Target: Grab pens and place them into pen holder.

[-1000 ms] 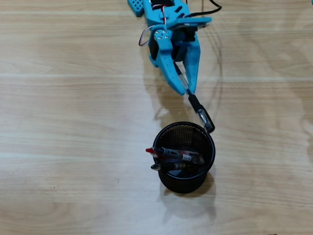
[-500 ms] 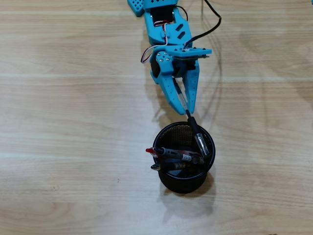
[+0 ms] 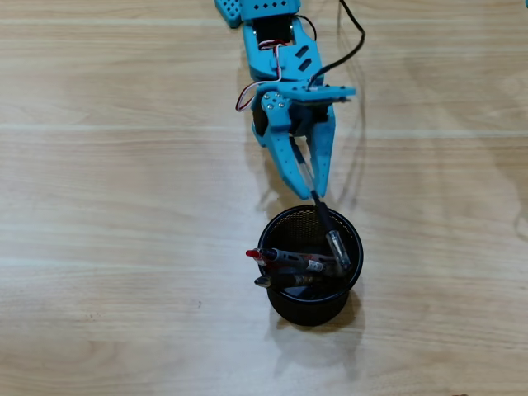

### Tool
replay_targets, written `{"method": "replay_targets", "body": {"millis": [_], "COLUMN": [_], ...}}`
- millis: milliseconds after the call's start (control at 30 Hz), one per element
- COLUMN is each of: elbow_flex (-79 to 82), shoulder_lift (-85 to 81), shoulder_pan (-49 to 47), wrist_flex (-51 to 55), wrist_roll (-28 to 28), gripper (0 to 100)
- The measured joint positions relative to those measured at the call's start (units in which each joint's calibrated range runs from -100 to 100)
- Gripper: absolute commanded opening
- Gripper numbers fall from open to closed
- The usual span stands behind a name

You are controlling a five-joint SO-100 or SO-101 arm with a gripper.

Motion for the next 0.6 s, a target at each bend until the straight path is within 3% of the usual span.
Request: {"method": "replay_targets", "body": {"millis": [167,467,600], "elbow_flex": [-5.6,-21.7,-26.5], "shoulder_lift": [0.1,0.1,0.1], "shoulder_pan": [0.4,1.3,1.8], "wrist_flex": [12.0,43.7,51.4], "wrist_roll": [0.0,0.0,0.9], "gripper": [2,2,2]}}
